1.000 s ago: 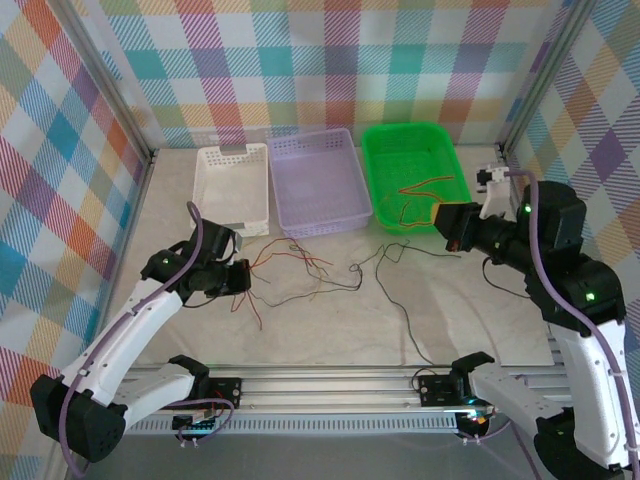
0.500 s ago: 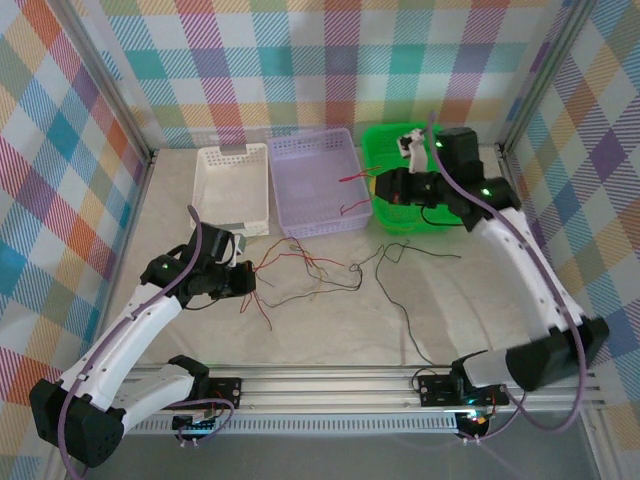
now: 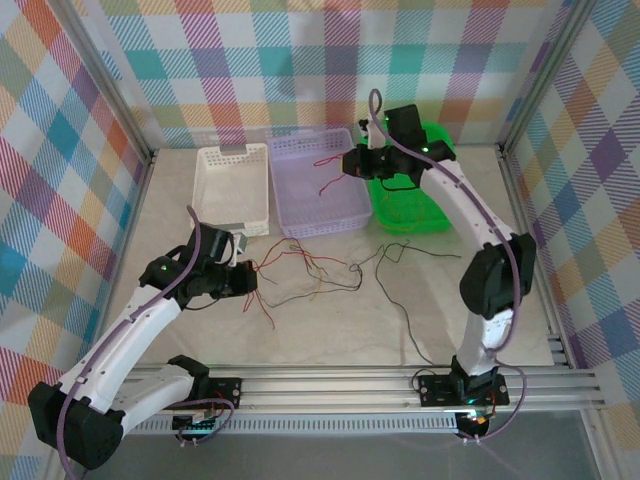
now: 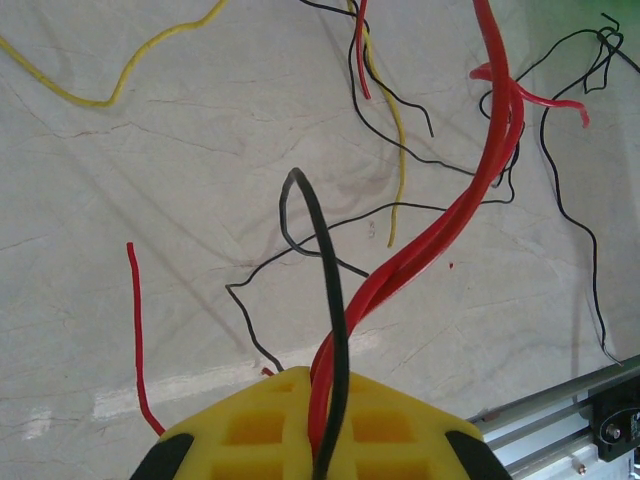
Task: Untangle the cables
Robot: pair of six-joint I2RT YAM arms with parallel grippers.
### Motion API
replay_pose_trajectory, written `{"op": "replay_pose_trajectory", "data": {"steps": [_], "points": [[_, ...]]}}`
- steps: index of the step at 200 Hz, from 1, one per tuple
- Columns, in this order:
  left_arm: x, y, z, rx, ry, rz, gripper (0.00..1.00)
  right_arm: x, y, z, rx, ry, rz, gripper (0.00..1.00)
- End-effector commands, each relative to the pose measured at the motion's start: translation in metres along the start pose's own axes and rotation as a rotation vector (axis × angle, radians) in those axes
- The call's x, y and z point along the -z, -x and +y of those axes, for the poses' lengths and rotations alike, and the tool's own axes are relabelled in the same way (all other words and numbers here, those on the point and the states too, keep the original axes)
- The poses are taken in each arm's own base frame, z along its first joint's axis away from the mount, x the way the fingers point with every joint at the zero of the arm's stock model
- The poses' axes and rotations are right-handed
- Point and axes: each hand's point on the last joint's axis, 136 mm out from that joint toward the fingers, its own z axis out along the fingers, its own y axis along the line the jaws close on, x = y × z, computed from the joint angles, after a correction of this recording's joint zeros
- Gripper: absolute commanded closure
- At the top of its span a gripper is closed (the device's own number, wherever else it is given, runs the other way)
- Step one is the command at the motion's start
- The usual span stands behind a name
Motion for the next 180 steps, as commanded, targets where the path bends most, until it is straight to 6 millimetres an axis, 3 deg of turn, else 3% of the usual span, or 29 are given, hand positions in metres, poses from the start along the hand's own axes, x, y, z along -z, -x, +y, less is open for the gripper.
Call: {"op": "replay_pose_trajectory", "data": {"steps": [1, 40, 81, 124, 155, 180], "points": [[0.0, -0.001, -0.006, -0.023, -0.036, -0.005, 1.0, -0.019, 0.006, -0.014, 0.027, -0.054, 0.011, 1.0], [0.0, -0.002, -0.008, -0.028, -0.043, -0.002, 1.0, -0.051, 0.007, -0.037, 0.009, -0.116, 0.077, 1.0], [0.001, -0.003, -0.01, -0.037, -0.047, -0.006, 1.0, -0.051, 0.011, -0.035, 0.02, -0.132, 0.089, 0.65], [0.003, -0.005, -0.012, -0.05, -0.045, -0.011, 1.0, -0.017, 0.022, -0.006, 0.075, -0.105, 0.032, 0.48], [0.008, -0.005, -0.017, -0.053, -0.062, -0.017, 1.0, 0.03, 0.023, 0.029, 0.132, -0.06, -0.049, 0.42], [0.02, -0.004, -0.021, -0.048, -0.078, -0.042, 1.0, 0.075, 0.006, 0.059, 0.172, 0.01, -0.127, 0.37]]}}
